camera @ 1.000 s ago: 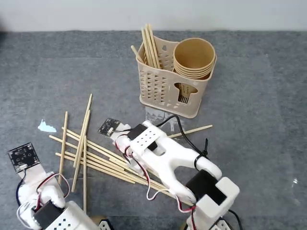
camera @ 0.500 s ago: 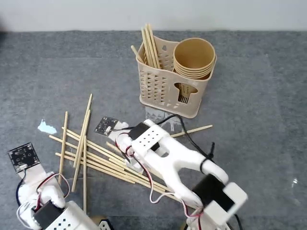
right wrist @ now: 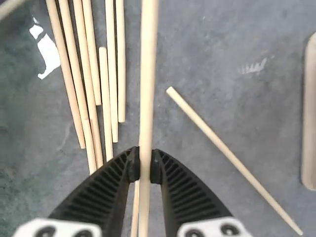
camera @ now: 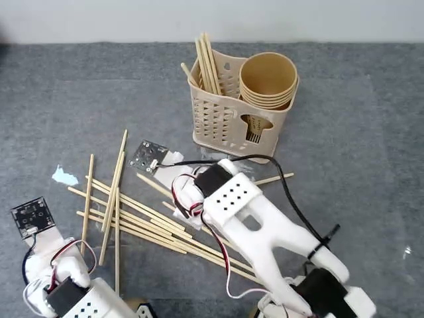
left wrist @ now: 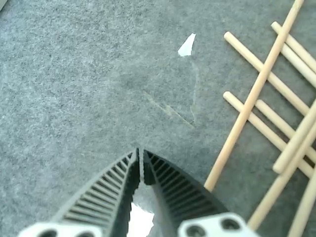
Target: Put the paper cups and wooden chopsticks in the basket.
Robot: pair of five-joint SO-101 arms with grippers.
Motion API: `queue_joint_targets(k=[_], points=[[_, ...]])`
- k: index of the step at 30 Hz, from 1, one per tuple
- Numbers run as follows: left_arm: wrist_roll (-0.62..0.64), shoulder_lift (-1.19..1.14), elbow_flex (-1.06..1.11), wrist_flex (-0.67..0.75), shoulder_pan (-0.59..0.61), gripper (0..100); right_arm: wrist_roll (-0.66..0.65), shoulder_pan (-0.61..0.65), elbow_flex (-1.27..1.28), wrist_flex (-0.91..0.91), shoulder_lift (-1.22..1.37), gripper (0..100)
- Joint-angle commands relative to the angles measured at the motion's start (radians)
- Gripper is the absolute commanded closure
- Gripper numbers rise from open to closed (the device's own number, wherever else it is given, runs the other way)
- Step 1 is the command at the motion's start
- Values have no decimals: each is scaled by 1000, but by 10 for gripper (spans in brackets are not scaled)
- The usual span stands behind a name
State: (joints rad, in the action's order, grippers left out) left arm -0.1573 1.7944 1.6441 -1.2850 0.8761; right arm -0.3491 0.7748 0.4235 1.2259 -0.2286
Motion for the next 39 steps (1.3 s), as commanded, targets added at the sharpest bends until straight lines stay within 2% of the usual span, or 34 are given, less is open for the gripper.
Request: queue_joint_targets(k=[1,9,15,25,30,34,39], points=[[-8,-3,-7,17,-8,985,-2,-13,-153,45,-84,991],[-8,-3,-7,17,-8,985,2,-15,-572,142,-91,991],[-8,-3,-7,17,-8,985,2,-77,-767,56,-90,991],[-8,-3,-7,17,-8,985,31,-206,-786,-344,-84,991],[-8,-3,-7,17,-8,985,58,-266,-786,-516,5,991],[-8,-3,-7,17,-8,985,58,-321,-786,-601,101,991],[-8,-3,-7,17,-8,985,61,-366,-786,-613,194,991]])
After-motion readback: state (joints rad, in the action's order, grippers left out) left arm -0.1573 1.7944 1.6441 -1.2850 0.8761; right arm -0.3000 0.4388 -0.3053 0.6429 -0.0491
